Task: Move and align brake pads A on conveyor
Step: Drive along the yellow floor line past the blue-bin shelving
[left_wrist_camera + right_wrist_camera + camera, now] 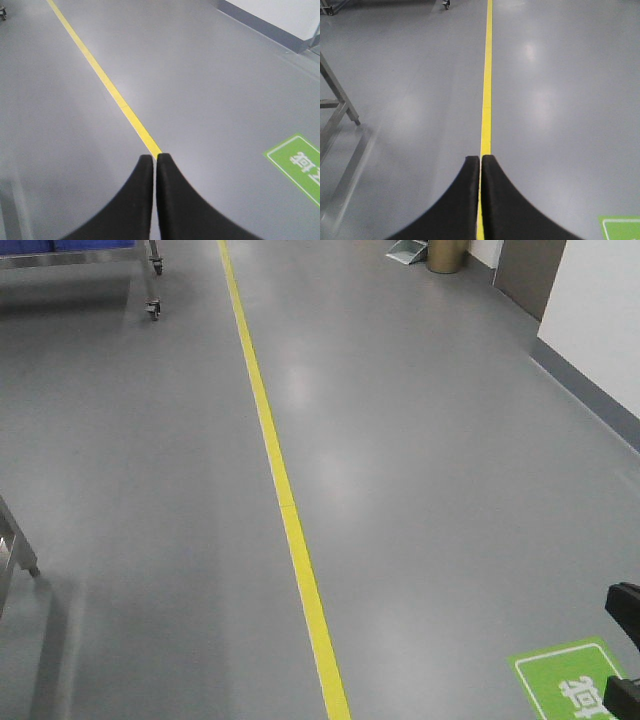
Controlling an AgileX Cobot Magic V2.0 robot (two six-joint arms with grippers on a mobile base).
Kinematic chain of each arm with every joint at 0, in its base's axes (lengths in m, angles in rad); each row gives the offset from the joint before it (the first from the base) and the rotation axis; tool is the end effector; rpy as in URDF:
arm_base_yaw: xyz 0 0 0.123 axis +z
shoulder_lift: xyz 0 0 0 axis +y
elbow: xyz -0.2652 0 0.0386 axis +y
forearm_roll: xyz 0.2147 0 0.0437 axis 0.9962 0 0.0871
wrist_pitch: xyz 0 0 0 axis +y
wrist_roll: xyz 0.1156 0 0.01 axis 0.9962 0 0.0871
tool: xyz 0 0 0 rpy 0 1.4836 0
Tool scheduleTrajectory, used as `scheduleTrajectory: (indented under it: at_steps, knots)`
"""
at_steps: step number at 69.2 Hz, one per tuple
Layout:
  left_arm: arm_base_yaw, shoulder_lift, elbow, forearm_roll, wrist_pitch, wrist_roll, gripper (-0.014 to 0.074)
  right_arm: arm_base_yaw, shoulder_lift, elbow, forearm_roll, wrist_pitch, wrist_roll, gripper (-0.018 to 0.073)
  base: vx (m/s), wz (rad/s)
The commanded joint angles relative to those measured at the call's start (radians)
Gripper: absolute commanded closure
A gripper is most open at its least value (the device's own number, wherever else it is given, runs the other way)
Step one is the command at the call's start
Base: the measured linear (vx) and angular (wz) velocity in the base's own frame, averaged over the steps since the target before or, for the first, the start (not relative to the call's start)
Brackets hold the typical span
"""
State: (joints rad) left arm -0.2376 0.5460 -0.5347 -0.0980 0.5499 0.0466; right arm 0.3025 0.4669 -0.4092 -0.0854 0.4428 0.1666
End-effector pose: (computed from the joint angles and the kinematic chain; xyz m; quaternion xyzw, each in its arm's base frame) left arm 0.1072 -0.0321 0.2822 0.0986 0.8469 -0.0931 0.5142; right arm 0.1002 0.0268 0.2616 -0.0790 0.8329 0.0916 0.5400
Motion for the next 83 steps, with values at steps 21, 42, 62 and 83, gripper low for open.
scheduleTrajectory:
  at_steps: [21, 42, 62, 83]
  knots:
    - [-0.005, 0.007, -0.026, -0.004, -0.063, -0.004, 0.0603, -0.003, 0.003, -0.030, -0.010, -0.067, -0.012, 0.0569, 0.52, 0.10]
    - [-0.005, 0.007, -0.026, -0.004, -0.063, -0.004, 0.0603, -0.003, 0.003, -0.030, -0.010, -0.067, -0.012, 0.0569, 0.51, 0.14]
    - [-0.005, 0.007, -0.026, -0.004, -0.063, -0.004, 0.0603, -0.003, 0.003, -0.030, -0.010, -0.067, -0.012, 0.0569, 0.49, 0.14]
    - [-0.005, 0.007, -0.026, -0.004, -0.063, -0.004, 0.0603, -0.003, 0.003, -0.030, -0.010, -0.067, -0.012, 0.0569, 0.49, 0.13]
